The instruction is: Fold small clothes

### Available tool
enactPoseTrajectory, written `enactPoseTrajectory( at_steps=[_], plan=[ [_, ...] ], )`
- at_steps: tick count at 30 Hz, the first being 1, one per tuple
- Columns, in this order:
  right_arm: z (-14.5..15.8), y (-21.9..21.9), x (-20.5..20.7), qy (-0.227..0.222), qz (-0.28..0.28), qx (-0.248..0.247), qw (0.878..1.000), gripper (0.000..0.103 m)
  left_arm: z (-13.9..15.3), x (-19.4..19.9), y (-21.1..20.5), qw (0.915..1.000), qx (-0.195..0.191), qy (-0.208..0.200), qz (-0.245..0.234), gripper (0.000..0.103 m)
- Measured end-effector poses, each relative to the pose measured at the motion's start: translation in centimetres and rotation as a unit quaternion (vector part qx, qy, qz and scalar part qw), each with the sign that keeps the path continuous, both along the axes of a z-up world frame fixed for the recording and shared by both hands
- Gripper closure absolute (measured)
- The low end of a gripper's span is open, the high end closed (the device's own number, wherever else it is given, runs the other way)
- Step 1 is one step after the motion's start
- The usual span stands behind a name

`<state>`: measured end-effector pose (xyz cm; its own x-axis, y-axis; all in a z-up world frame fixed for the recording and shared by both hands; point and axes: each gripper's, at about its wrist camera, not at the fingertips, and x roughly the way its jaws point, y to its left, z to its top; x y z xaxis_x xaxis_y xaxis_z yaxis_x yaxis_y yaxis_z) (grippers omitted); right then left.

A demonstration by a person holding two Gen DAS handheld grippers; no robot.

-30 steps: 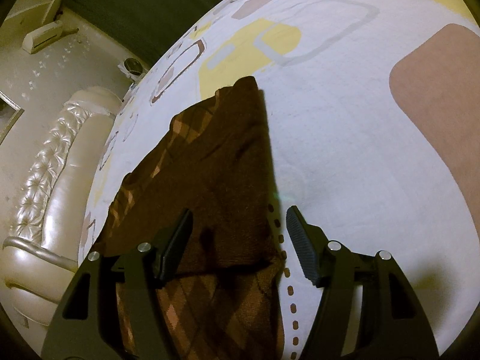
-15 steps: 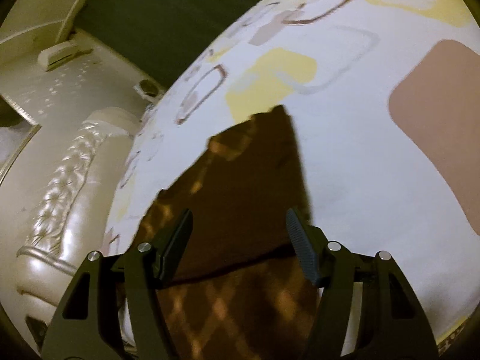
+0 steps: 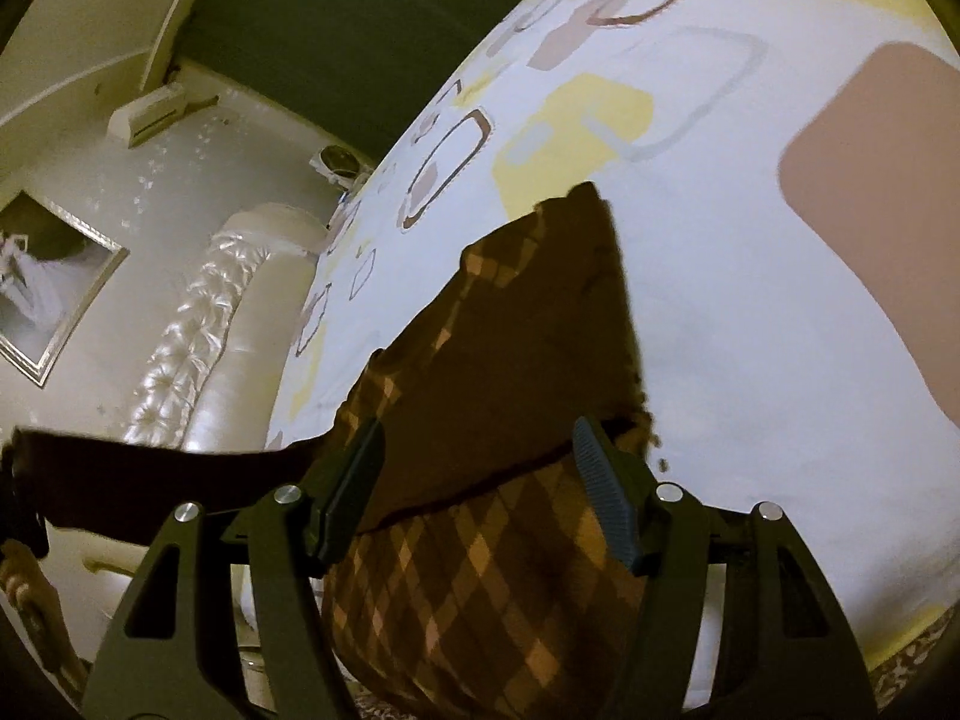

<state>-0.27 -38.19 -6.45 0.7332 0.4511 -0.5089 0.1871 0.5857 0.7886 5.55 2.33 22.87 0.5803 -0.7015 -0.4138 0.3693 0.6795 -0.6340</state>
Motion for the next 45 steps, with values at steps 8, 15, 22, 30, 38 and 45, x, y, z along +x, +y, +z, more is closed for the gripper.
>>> enactPoseTrajectory(
  at_steps=[8,15,22,30,38,45],
  plan=[
    [-0.3,-1.4,-0.2,-0.008,-0.012,0.031,0.999,0.038,-9.2,4.5,-13.2,0.9956,0.038,0.08,-0.032,0.098],
    [-1.8,-2.4,-0.2,0.008,-0.025,0.032,0.999,0.038,-19.1,6.8,-21.5,0.9839,0.113,0.135,-0.029,0.098],
    [-3.1,-2.8,-0.1,0.023,-0.027,0.032,0.999,0.038,-21.4,6.4,-24.2,0.9766,0.18,0.105,-0.052,0.085],
    [-2.3,-3.0,0.5,0.008,-0.013,0.03,0.999,0.038,-18.8,2.5,-15.3,0.9772,0.211,-0.021,-0.016,0.032],
    [-2.7,-2.3,2.5,0.021,0.007,0.037,0.999,0.038,-23.6,3.7,-3.3,0.9608,0.259,0.018,0.097,0.03],
    [-2.8,-1.7,4.3,0.04,0.021,0.035,0.998,0.045,-26.4,3.7,3.0,0.9499,0.26,0.064,0.162,0.03]
  ],
)
